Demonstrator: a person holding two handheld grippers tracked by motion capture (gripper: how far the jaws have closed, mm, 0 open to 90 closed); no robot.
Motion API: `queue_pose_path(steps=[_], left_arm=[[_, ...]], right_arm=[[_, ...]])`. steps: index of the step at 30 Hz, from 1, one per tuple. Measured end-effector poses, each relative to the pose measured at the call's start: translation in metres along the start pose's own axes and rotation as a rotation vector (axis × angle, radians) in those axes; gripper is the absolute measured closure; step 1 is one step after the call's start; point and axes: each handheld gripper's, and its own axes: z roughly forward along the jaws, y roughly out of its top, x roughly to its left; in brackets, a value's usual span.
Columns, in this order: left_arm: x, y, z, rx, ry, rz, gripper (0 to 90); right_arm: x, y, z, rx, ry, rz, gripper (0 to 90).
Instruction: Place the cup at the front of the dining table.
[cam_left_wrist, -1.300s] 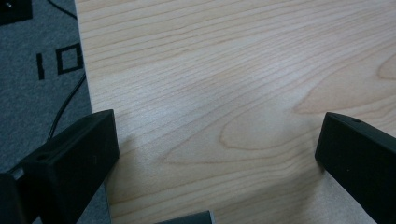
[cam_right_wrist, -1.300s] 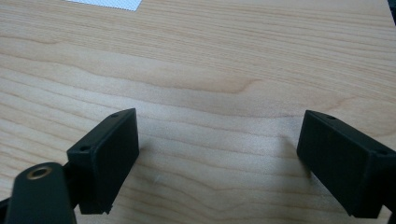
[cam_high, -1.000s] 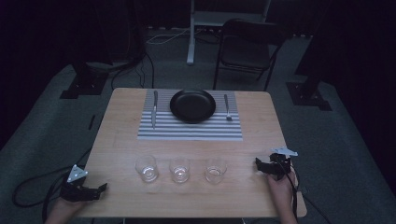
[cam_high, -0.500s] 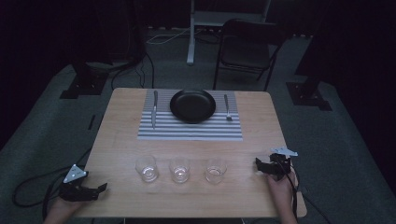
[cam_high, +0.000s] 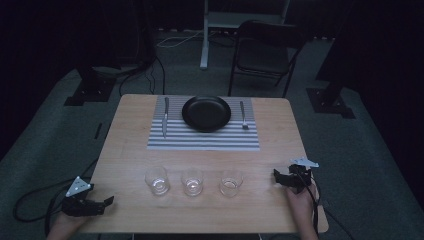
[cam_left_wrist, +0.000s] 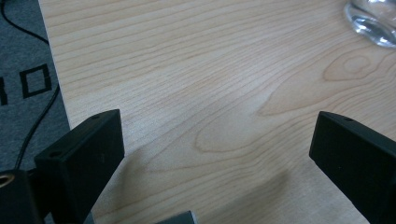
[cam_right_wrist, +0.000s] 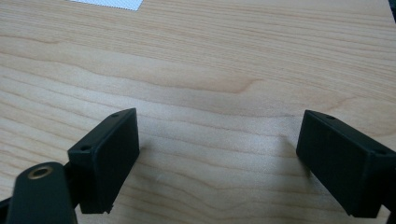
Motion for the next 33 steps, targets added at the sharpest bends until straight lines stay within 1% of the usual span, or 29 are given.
queue_pose_path(steps=[3,4,7,8,9,12,16,18,19,20,23,24,25,27,28,31,32,33], left_arm=[[0.000,0.002,-0.001,0.004,0.003,0.004,3.6],[0.000,0.003,0.000,0.003,0.009,0.004,3.6],[0.000,0.004,0.001,0.000,0.004,-0.003,3.6],[0.000,0.004,0.001,0.005,0.009,-0.002,3.6],[0.001,0.005,0.002,0.016,0.021,-0.011,3.5],[0.003,0.005,0.001,0.015,0.019,-0.025,3.6],[0.003,0.007,0.000,0.011,0.010,-0.020,3.6],[0.002,0.010,-0.001,0.003,-0.003,-0.008,3.6],[0.001,0.011,-0.002,-0.007,-0.002,-0.003,3.6],[0.001,0.012,-0.002,-0.011,-0.006,-0.004,3.6],[-0.001,0.014,-0.003,-0.023,0.002,0.001,3.6],[-0.001,0.015,-0.004,-0.024,-0.007,-0.002,3.6],[-0.001,0.017,-0.004,-0.031,-0.001,0.008,3.6],[-0.001,0.017,-0.005,-0.028,-0.007,0.003,3.6],[0.000,0.019,-0.004,-0.017,-0.005,0.005,3.6],[-0.001,0.020,-0.004,-0.021,-0.013,0.001,3.6],[-0.001,0.022,-0.004,-0.020,-0.027,0.005,3.6],[-0.002,0.023,-0.005,-0.023,-0.023,0.008,3.6]], right_arm=[[0.000,0.000,0.000,0.000,-0.001,0.002,12.6],[0.000,0.000,0.000,0.000,-0.001,0.002,12.6],[0.000,0.000,0.000,0.000,-0.001,0.002,12.6],[0.000,0.000,0.000,0.000,-0.001,0.002,12.6],[0.000,0.000,0.000,0.000,-0.001,0.002,12.6],[0.000,0.000,0.000,0.000,-0.001,0.002,12.6],[0.000,0.000,0.000,0.000,-0.001,0.002,12.6],[0.000,0.000,0.000,0.000,-0.002,0.002,12.6],[0.000,0.000,0.000,0.000,-0.002,0.002,12.6],[0.000,0.000,0.000,0.000,-0.002,0.002,12.6],[0.000,0.000,0.000,0.000,-0.002,0.003,12.6],[0.000,0.000,0.000,0.000,-0.002,0.002,12.6],[0.000,0.000,0.000,0.000,-0.002,0.002,12.6],[0.000,0.000,0.000,0.000,-0.002,0.003,12.6],[0.000,0.000,0.000,0.000,-0.002,0.003,12.6],[0.000,0.000,0.000,0.000,-0.002,0.003,12.7],[0.000,0.000,0.000,0.000,-0.002,0.003,12.7],[0.000,0.000,0.000,0.000,-0.002,0.002,12.7]])
